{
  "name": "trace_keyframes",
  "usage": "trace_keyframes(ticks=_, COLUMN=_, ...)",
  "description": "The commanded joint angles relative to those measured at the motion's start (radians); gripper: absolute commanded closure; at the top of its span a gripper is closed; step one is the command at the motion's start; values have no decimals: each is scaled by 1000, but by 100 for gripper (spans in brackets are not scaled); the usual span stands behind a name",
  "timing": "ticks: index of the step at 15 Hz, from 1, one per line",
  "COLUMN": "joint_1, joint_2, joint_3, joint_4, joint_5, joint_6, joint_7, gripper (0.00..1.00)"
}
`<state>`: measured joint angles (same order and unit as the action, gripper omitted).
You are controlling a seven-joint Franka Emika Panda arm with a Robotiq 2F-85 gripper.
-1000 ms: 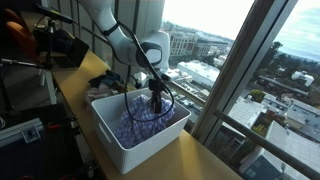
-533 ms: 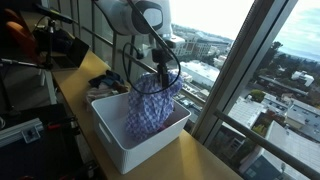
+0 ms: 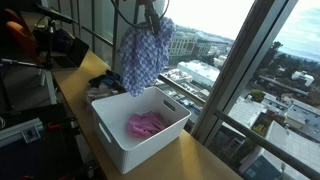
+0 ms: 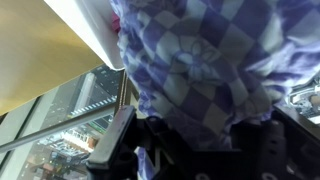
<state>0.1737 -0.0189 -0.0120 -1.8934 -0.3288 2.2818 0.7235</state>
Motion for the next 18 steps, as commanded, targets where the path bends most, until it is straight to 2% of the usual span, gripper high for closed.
trace_keyframes(ticks=1, joint_1=10, joint_2=-64, joint_3=116, joint_4=59, joint_5=-23, joint_6=-103, joint_7=48, gripper=100)
trace_keyframes(ticks=5, joint_1=54, joint_2=11, joint_3=247, joint_4=85, joint_5=-31, joint_6=-69, joint_7=151, gripper=100)
trace_keyframes(ticks=8, joint_1=92, joint_2=118, joint_3=288, joint_4=61, joint_5=-65, joint_6=-2, joint_7=232, gripper=100)
trace_keyframes(ticks=11, joint_1=125, joint_2=250, joint_3=263, joint_4=34, joint_5=-59, joint_6=72, joint_7=247, gripper=100)
trace_keyframes(ticks=18, joint_1=141, joint_2=542, joint_3=192, joint_4=62, joint_5=68, joint_6=181, joint_7=141, gripper=100)
